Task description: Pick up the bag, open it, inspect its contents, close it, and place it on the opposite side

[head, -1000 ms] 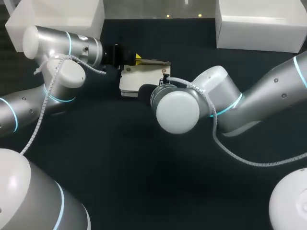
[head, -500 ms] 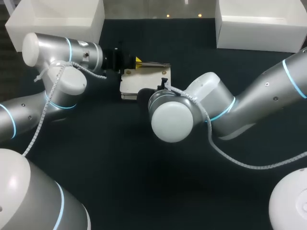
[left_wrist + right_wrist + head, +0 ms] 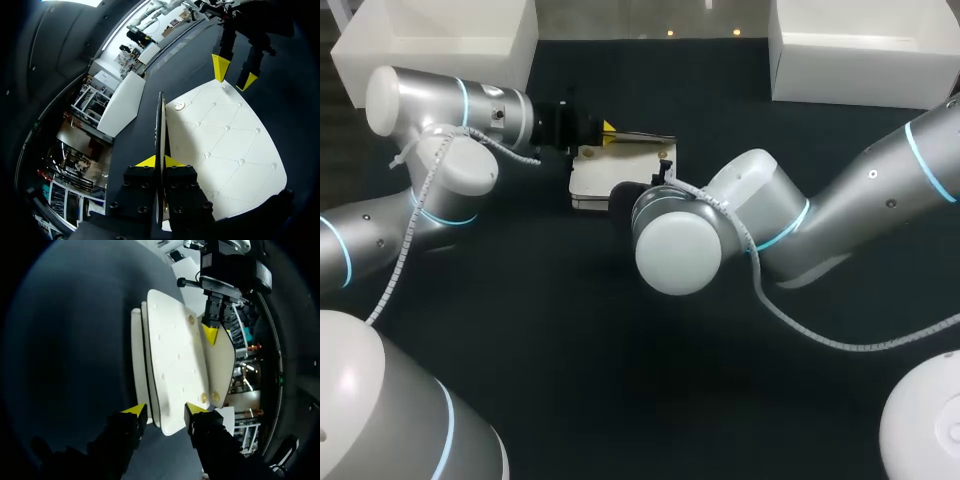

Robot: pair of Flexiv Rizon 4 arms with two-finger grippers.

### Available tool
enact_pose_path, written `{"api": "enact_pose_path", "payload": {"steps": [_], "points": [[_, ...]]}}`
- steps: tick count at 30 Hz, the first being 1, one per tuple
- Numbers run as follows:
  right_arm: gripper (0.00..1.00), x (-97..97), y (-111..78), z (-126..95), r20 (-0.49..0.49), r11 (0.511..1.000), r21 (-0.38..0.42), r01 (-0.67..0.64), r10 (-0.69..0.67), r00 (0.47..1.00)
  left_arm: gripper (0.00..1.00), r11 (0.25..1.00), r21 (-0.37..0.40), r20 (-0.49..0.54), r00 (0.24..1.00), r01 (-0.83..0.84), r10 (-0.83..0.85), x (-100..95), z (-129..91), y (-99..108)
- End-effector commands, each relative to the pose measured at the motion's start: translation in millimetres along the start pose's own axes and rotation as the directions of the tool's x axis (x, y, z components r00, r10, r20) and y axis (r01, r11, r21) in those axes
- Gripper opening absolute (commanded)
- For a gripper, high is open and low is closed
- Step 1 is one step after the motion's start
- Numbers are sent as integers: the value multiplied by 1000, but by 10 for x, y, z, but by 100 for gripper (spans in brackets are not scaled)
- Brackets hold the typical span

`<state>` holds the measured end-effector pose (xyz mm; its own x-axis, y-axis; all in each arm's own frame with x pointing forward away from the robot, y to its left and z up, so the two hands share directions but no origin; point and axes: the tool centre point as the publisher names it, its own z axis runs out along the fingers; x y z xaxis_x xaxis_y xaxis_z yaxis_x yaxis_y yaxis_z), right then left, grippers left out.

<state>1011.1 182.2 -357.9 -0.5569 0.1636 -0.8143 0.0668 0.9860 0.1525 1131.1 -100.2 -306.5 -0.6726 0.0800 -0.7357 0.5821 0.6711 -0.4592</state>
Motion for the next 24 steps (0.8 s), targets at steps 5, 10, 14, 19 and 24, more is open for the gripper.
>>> {"api": "enact_pose_path", "payload": {"steps": [5,10,14,19,24], "points": [[47,45,-1,71,85,998,-63,26,-21,996,0,1000,11,-5,1000,-3,3,-2,19,24],[40,54,3,99,91,997,-63,42,-36,995,0,1000,14,-10,1000,-5,5,0,24,25],[38,58,-5,117,96,997,-62,47,-40,995,0,1000,17,-14,1000,-8,8,0,28,27],[32,60,-13,132,101,997,-59,40,-34,994,0,1000,16,-17,1000,-9,9,3,35,30],[27,55,-18,136,106,998,-59,33,-26,994,0,1000,19,-22,1000,-15,15,15,36,27]]}}
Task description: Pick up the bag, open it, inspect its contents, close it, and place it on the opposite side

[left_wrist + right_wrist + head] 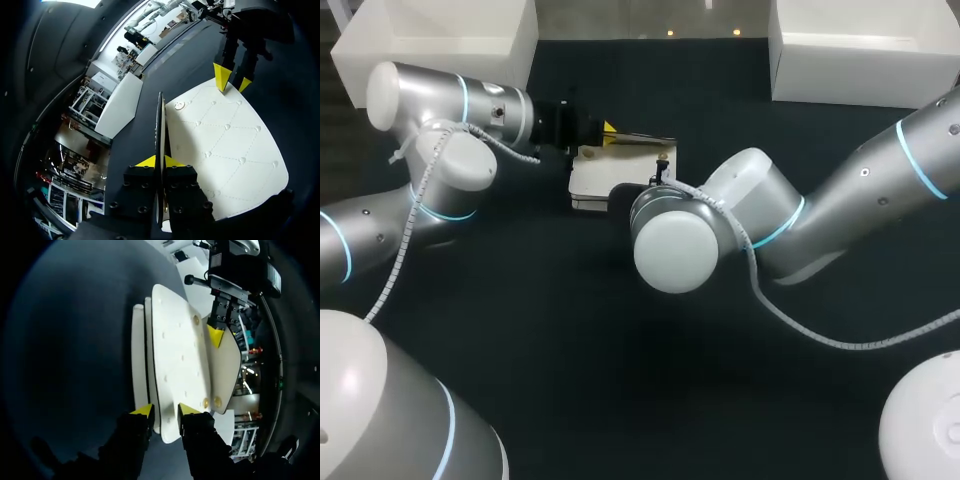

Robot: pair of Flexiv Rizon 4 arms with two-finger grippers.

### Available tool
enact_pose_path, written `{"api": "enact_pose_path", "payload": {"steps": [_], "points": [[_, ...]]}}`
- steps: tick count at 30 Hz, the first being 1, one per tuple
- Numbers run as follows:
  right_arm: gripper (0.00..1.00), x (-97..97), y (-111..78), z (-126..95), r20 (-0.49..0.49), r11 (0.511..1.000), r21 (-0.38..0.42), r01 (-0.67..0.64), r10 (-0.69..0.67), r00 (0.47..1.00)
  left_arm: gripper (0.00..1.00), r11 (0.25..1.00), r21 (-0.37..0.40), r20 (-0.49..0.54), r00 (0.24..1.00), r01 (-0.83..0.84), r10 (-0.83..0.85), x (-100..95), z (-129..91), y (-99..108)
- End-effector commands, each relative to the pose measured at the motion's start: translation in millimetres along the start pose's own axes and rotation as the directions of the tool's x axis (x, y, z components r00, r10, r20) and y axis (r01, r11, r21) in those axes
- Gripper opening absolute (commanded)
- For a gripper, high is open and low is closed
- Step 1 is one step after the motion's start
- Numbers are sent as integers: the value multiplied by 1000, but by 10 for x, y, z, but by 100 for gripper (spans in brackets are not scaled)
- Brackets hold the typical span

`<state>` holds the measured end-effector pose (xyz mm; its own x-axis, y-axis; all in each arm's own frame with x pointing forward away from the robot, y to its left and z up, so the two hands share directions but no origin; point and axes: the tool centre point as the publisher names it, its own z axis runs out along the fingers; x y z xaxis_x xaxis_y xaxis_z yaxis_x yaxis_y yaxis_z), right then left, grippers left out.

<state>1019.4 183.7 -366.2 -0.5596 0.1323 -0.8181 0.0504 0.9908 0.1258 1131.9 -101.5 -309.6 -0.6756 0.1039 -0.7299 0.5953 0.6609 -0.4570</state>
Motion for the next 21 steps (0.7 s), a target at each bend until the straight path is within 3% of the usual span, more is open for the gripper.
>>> {"api": "enact_pose_path", "payload": {"steps": [1,10,16,18,21], "points": [[26,30,-26,23,107,998,-61,0,6,994,0,1000,8,-1,1000,-5,5,0,6,15],[29,9,13,38,116,997,-75,0,9,993,0,1000,13,-8,1000,-11,11,22,-1,8],[24,5,25,35,122,997,-78,1,9,993,0,1000,11,-8,1000,-10,10,26,-11,12],[19,4,26,35,122,997,-77,0,9,992,0,1000,11,-8,1000,-9,9,28,-12,14],[4,4,27,35,123,997,-76,1,9,992,0,1000,11,-9,1000,-9,9,29,-13,15]]}}
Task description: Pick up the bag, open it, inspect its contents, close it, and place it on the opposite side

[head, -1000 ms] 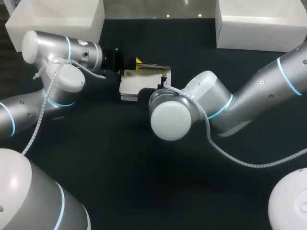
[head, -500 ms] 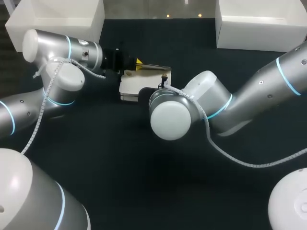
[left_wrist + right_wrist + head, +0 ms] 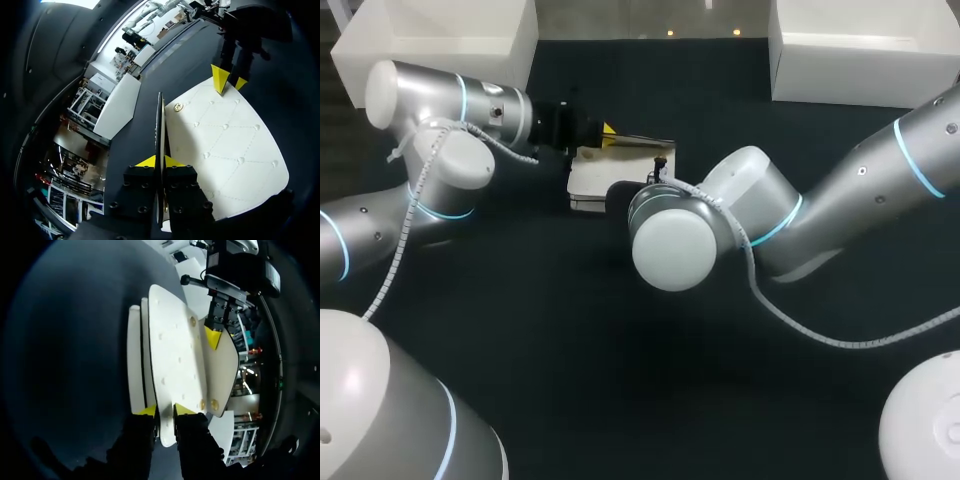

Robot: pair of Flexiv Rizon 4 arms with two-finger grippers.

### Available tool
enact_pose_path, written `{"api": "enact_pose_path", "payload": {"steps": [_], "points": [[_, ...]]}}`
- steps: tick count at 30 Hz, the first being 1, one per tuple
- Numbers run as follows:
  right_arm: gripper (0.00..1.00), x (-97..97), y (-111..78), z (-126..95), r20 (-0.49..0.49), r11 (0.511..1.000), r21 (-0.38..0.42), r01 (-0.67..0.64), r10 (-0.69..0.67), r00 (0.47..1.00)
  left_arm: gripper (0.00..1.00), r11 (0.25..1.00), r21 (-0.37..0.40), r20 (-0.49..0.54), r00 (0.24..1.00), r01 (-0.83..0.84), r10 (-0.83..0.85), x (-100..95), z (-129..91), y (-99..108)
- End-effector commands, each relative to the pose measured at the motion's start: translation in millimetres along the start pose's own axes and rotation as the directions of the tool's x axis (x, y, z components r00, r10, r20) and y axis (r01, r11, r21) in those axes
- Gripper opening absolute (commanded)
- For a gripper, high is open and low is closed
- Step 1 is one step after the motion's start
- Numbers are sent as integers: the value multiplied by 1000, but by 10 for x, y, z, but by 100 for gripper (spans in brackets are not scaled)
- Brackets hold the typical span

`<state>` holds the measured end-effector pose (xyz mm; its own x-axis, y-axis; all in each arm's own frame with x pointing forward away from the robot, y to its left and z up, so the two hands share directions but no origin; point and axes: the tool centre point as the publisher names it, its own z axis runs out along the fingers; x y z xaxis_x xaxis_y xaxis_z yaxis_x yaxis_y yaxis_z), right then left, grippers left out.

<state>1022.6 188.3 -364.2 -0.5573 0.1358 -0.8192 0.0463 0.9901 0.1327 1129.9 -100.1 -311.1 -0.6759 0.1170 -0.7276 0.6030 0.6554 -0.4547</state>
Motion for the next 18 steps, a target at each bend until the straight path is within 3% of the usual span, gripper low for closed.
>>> {"api": "enact_pose_path", "payload": {"steps": [1,18], "points": [[0,31,-22,18,121,998,-69,4,4,993,0,1000,5,2,1000,-2,2,4,-1,10],[0,45,-46,16,125,998,-66,-10,19,992,0,992,24,54,991,-125,124,107,-39,-42]]}}
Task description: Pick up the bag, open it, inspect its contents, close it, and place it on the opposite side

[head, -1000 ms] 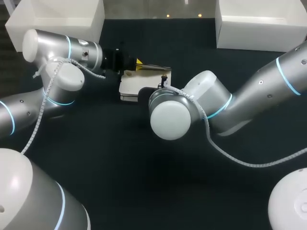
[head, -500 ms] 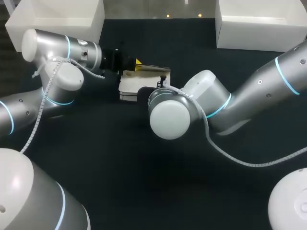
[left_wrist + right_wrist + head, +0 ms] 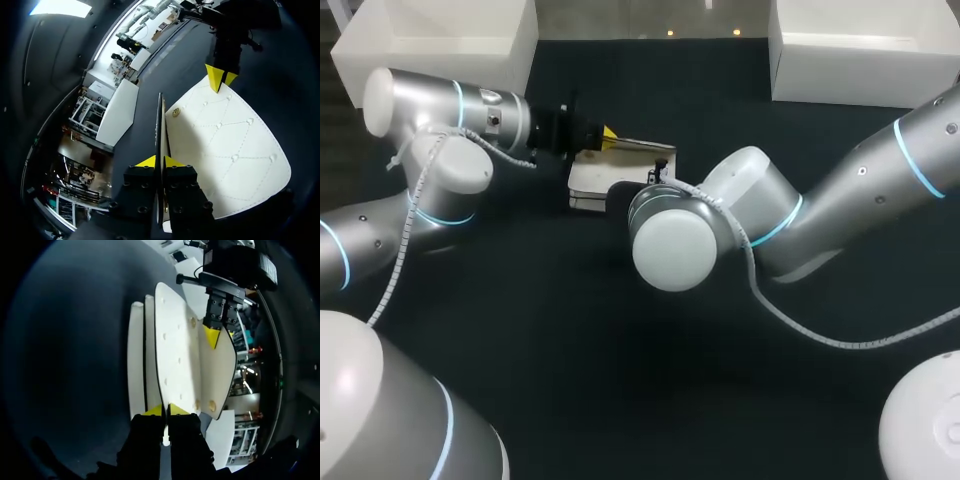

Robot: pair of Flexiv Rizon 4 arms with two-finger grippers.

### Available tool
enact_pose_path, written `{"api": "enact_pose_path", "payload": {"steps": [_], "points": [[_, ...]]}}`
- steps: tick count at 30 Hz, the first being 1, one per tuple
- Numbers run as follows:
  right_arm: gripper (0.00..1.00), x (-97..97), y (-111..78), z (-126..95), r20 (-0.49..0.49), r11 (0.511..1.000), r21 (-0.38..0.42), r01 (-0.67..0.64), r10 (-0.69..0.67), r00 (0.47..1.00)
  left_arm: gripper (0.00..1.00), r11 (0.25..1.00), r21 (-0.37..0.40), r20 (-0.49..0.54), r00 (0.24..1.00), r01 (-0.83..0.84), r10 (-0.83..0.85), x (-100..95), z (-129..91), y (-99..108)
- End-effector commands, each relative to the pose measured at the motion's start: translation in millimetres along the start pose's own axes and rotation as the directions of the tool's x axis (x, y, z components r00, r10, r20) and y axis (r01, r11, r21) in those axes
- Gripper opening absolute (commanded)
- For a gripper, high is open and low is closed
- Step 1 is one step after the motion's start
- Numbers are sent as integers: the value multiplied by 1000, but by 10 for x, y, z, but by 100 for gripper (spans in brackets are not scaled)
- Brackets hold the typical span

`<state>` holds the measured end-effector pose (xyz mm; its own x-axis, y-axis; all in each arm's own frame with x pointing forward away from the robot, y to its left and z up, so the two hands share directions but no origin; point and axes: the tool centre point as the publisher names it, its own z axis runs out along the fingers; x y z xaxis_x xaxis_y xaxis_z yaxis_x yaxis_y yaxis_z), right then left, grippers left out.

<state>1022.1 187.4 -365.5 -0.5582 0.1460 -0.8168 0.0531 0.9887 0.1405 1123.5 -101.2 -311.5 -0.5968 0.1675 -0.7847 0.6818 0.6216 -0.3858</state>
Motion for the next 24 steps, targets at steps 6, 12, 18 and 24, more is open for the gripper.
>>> {"api": "enact_pose_path", "payload": {"steps": [6,12,18,24], "points": [[0,33,-36,13,127,998,-67,0,9,992,0,999,11,41,998,-47,47,99,-50,-3],[0,33,-36,13,127,998,-67,0,9,992,0,995,9,48,994,-98,98,172,-68,-38],[0,33,-36,13,127,998,-67,0,9,992,0,992,-8,41,992,-122,122,266,-48,-72],[0,33,-36,13,127,998,-67,0,9,992,0,994,-13,41,993,-109,110,288,-55,-88]]}}
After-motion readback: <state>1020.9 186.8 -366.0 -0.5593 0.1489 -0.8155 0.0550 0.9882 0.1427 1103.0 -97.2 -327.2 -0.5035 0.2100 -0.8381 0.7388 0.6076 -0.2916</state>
